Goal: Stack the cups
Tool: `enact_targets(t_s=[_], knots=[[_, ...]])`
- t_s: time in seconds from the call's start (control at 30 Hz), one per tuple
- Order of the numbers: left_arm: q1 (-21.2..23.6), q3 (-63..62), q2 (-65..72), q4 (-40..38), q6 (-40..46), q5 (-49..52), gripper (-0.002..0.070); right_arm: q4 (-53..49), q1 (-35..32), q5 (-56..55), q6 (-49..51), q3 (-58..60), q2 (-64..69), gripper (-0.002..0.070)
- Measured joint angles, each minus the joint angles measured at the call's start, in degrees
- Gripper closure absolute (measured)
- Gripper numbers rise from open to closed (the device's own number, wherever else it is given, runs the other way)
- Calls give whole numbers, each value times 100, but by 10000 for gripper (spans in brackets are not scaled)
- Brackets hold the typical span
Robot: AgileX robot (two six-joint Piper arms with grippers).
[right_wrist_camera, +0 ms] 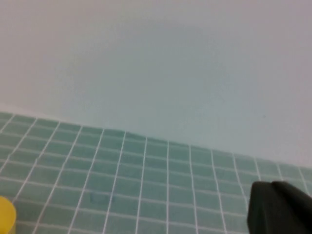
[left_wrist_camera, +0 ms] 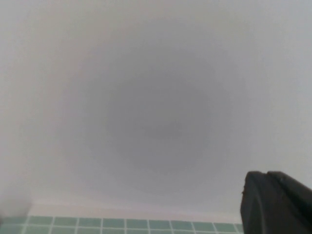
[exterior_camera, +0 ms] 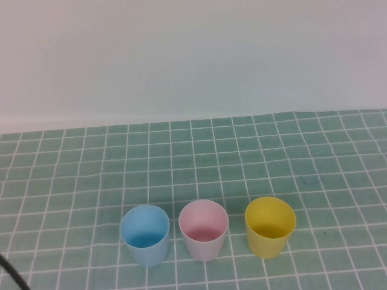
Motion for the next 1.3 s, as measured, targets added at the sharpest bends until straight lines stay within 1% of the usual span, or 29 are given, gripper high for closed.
enact_targets(t_s=[0.1,0.2,0.33,0.4,0.53,0.6,0.67,0.73,0.8,0.9,0.97,1.03,1.13,1.2,1.3], knots=[[0,54,333,0,204,-371,679,129,0,512,0,-361,536,678],[0,40,658,-85,177,-327,679,433,0,1094,-21,-633,949,678],[0,-336,1189,-232,196,971,679,1013,0,1565,-323,-772,1319,678],[0,-574,1619,-449,413,1656,678,1204,0,1619,-448,-785,1399,678],[0,-1066,2582,-1152,997,2362,676,1350,0,1631,-521,-785,1437,678],[0,-1416,3158,-1494,1259,2649,657,1350,0,1631,-519,-785,1450,678],[0,-1702,3692,-1764,1410,2871,613,1358,0,1682,-542,-787,1450,678],[0,-1999,4272,-1976,1556,3104,551,1358,0,1774,-554,-787,1464,678],[0,-2335,4793,-2141,1603,3385,461,1358,0,1943,-564,-787,1464,678],[-11,-2754,5426,-2195,1615,3746,344,1363,0,2154,-577,-787,1464,678],[-75,-2984,5750,-2184,1615,3840,311,1337,0,2241,-585,-787,1464,678],[-299,-3131,6007,-2052,1491,3868,295,1337,0,2252,-585,-787,1464,678],[-980,-3267,6247,-1512,1099,3789,288,1337,0,2264,-585,-787,1464,678],[-1510,-3316,6399,-863,615,3579,286,1337,0,2278,-598,-787,1464,678],[-2084,-3316,6568,180,-360,3315,284,1337,0,2338,-598,-787,1464,678]])
